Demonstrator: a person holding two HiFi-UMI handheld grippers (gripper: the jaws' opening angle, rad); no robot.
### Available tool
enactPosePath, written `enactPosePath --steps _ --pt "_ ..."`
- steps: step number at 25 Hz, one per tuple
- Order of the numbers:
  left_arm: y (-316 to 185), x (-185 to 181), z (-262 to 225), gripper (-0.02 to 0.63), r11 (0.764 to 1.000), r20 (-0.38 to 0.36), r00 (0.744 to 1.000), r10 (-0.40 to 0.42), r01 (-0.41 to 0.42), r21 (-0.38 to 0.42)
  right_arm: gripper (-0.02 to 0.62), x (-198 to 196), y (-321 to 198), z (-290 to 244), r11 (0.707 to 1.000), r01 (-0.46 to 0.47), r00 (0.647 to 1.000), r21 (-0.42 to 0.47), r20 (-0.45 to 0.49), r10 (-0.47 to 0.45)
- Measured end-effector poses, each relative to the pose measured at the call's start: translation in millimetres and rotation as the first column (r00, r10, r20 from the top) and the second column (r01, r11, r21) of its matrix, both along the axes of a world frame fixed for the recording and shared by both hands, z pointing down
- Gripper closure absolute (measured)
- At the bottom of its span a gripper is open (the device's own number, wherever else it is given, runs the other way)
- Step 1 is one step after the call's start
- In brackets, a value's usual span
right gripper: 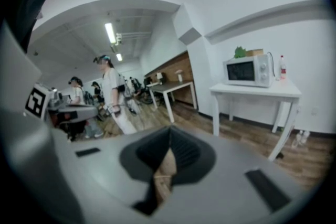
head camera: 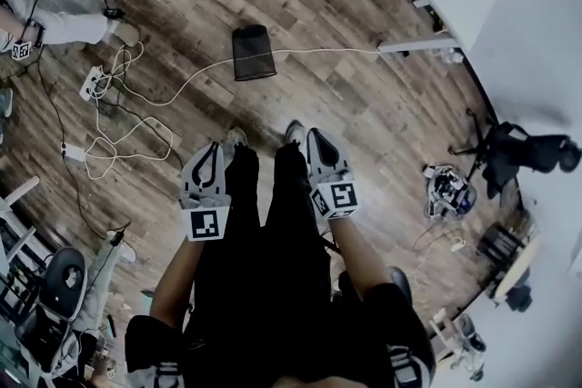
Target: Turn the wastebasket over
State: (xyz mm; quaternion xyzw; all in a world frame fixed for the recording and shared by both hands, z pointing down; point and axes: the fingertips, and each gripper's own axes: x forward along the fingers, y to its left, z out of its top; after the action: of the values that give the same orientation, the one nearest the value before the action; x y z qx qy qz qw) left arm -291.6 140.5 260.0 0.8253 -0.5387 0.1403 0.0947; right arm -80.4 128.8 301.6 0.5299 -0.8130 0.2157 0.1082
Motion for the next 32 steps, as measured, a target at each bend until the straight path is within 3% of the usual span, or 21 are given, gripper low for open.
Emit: enactPosePath --steps 3,7,15,22,26,32 --pt "-14.4 7.2 29.6 0.567 1.000 0.031 1.000 0.000 0.001 -0.023 0.563 8.9 -20.2 31.0 1.000 0.019 1.000 -0.018 -0.005 -0.019" --pt "-37.3 20.7 81.9 0.495 0.998 0.104 0.994 0.021 -0.016 -0.056 0.563 17.7 -51.6 79.2 0.998 0.052 0.999 -0.045 -0.002 -0.052" --pt "-65.4 34.7 220.1 0.463 0.979 0.118 0.992 -0.052 0.074 -0.189 0.563 24.3 -86.1 222.0 0.981 0.105 0.994 -0.164 -0.007 -0.108" --pt "-84.2 32.9 329.3 0.456 0.970 0.140 0.989 -0.051 0.082 -0.228 0.560 24.6 -89.8 339.6 0.964 0.145 0.989 -0.222 0.015 -0.146" --pt "-87.0 23.1 386.9 0.446 0.965 0.126 0.990 -0.060 0.090 -0.248 0.489 17.3 -87.4 399.1 0.951 0.169 0.985 -0.259 0.001 -0.175" --pt "-88.6 11.2 477.6 0.445 0.967 0.157 0.987 -0.028 0.066 -0.246 0.482 18.3 -87.7 492.3 0.943 0.143 0.987 -0.299 -0.026 -0.158"
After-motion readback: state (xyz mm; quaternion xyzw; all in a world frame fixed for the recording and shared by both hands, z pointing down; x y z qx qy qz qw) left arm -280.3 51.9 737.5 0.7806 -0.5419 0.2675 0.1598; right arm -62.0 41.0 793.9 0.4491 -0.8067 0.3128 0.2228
